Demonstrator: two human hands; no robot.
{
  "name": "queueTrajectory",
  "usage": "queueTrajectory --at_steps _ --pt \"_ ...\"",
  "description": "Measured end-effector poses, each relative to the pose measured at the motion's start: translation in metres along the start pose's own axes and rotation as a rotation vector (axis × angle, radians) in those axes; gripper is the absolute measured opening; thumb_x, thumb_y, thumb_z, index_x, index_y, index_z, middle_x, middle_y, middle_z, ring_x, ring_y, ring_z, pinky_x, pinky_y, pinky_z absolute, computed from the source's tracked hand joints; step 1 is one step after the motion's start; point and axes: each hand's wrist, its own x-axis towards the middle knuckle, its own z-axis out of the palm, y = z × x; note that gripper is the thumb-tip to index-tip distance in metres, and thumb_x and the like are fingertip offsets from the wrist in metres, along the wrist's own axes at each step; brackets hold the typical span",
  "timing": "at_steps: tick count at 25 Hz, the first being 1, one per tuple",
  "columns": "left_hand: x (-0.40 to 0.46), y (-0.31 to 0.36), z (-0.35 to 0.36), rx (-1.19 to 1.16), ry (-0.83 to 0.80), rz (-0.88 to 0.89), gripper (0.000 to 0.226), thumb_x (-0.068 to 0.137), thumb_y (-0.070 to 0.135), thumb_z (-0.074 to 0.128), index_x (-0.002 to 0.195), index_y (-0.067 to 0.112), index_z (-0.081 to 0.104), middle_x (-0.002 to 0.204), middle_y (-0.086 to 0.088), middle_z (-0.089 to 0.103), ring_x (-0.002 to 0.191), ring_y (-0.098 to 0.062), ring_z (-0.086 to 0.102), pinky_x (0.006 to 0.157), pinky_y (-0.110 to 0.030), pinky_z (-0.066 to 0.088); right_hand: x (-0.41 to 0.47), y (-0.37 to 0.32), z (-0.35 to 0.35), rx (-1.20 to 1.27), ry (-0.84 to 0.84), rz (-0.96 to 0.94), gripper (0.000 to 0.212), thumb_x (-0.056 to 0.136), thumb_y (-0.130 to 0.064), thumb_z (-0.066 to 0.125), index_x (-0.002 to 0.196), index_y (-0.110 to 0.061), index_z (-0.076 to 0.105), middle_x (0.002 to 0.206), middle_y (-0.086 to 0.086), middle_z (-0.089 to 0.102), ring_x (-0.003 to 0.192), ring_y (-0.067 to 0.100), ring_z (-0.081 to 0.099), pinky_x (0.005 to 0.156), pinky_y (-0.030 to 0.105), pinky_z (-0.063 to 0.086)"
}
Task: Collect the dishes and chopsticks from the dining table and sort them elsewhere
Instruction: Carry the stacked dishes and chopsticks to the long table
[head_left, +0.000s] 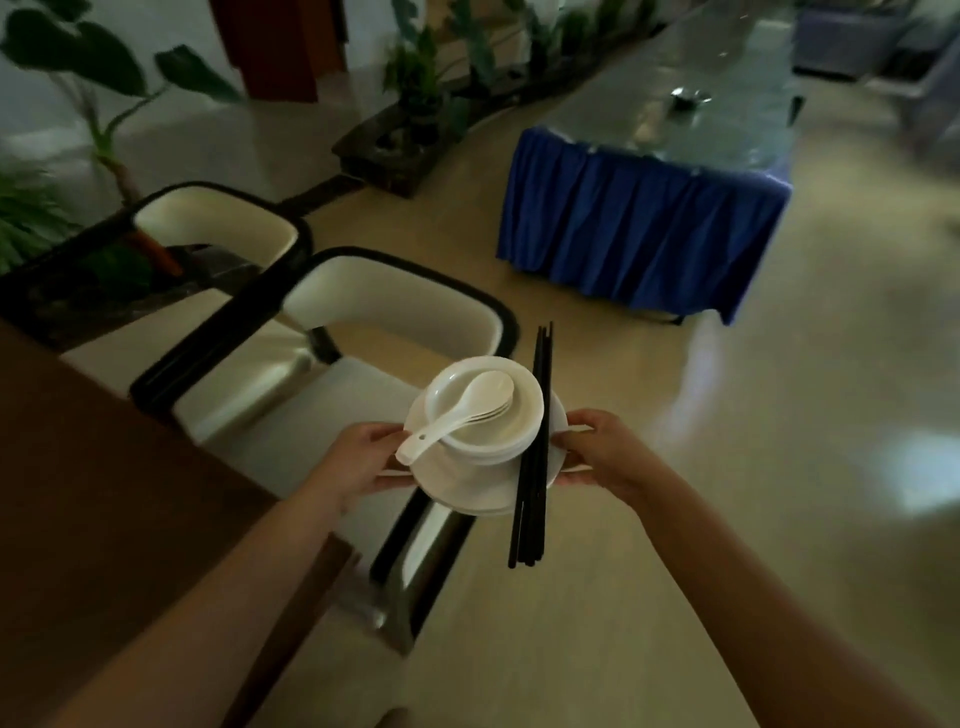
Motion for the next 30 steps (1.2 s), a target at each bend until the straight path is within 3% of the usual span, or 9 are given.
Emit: queueTrajectory --at_steps 3,7,17,23,30 --pt "0.034 0.025 0.085 0.045 -0.104 0.009 0.01 0.085 0.01 0.062 0.093 0.01 0.069 0.075 -0.007 0.075 0.07 -0.019 0.072 0.056 -0.029 0.057 0.004 0.001 -0.088 0.055 0.082 -0.003 0.014 0.084 0.001 0.053 0.092 -0.009 0.057 0.081 0.014 0.065 0.064 0.02 0.067 0.05 0.029 0.057" --pt "0.083 0.056 0.194 0.13 -0.256 0.03 0.01 0.088 0.01 0.059 0.088 0.01 0.07 0.07 -0.003 0.075 0.066 -0.018 0.072 0.054 -0.028 0.057 0.02 0.006 -0.194 0.11 0.223 0.007 0.022 0.083 0.0 0.054 0.105 -0.004 0.056 0.082 0.014 0.065 0.067 0.021 0.066 0.051 0.029 0.057" --pt "0.22 0.157 0.468 0.283 -0.439 0.072 0.015 0.092 0.01 0.052 0.09 0.011 0.067 0.082 -0.009 0.073 0.067 -0.018 0.071 0.052 -0.025 0.056 0.093 -0.024 -0.452 0.25 0.437 0.027 0.017 0.085 -0.001 0.054 0.101 -0.002 0.057 0.08 0.013 0.063 0.066 0.021 0.065 0.048 0.027 0.056" --pt "0.292 0.205 0.63 0.33 -0.504 0.086 0.016 0.091 0.009 0.053 0.089 0.011 0.068 0.076 -0.006 0.074 0.067 -0.018 0.071 0.052 -0.026 0.056 0.145 -0.036 -0.612 0.28 0.467 0.008 0.014 0.086 -0.001 0.053 0.099 -0.003 0.057 0.08 0.013 0.063 0.068 0.022 0.065 0.055 0.029 0.059" --pt "0.37 0.227 0.821 0.258 -0.5 0.082 0.019 0.091 0.01 0.054 0.081 0.011 0.07 0.068 -0.001 0.074 0.063 -0.014 0.069 0.055 -0.025 0.057 0.226 -0.047 -0.824 0.23 0.434 0.012 0.01 0.084 0.0 0.055 0.083 -0.008 0.062 0.073 0.011 0.066 0.054 0.014 0.069 0.048 0.025 0.055"
